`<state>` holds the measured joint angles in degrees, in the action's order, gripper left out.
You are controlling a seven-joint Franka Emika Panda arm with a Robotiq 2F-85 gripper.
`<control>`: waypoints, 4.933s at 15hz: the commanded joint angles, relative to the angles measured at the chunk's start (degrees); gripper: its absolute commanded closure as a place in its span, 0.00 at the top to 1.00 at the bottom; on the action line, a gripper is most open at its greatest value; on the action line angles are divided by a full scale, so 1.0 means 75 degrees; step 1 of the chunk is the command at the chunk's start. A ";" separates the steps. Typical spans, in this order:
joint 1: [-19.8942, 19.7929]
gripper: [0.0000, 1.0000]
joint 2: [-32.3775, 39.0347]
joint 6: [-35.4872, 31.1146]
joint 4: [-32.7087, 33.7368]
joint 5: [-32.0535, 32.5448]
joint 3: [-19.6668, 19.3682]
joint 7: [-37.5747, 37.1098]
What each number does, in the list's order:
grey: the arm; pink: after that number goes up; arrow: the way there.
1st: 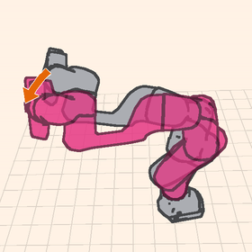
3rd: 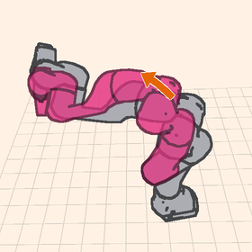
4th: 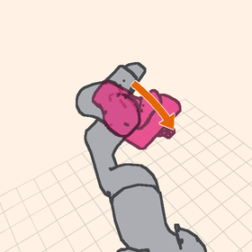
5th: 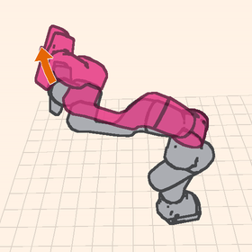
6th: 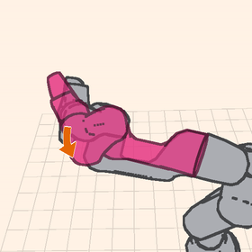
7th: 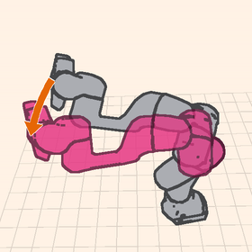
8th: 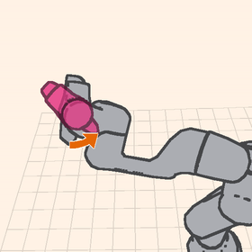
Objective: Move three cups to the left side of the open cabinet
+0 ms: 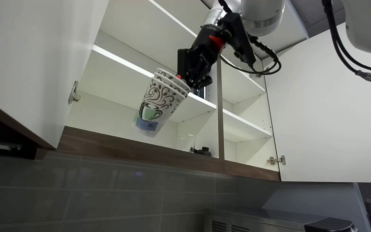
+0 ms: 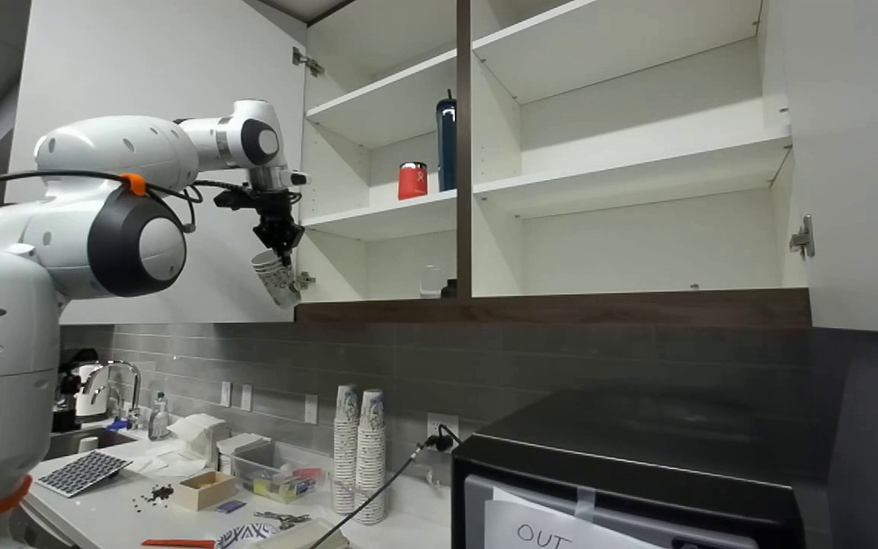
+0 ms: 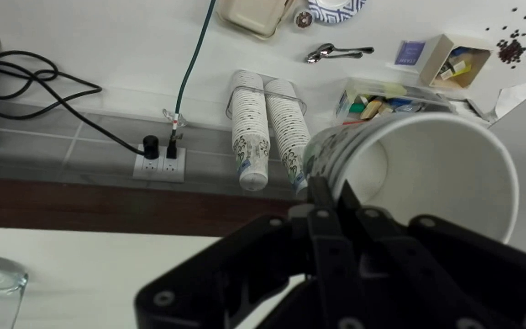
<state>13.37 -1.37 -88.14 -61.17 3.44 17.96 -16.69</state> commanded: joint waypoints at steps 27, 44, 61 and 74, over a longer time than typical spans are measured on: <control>0.0665 0.01 0.2583 -0.0011 0.3526 0.1837 -0.0091 -0.1994; -0.0031 0.01 0.3198 -0.0068 0.4236 0.0884 -0.0251 -0.5458; -0.0532 0.01 0.3223 -0.0520 0.4239 -0.0060 -0.0269 -0.8361; 0.0346 0.01 0.3444 0.0393 0.4702 -0.0229 -0.1734 -1.0454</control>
<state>15.73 24.66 -88.03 -25.99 3.94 6.15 -91.19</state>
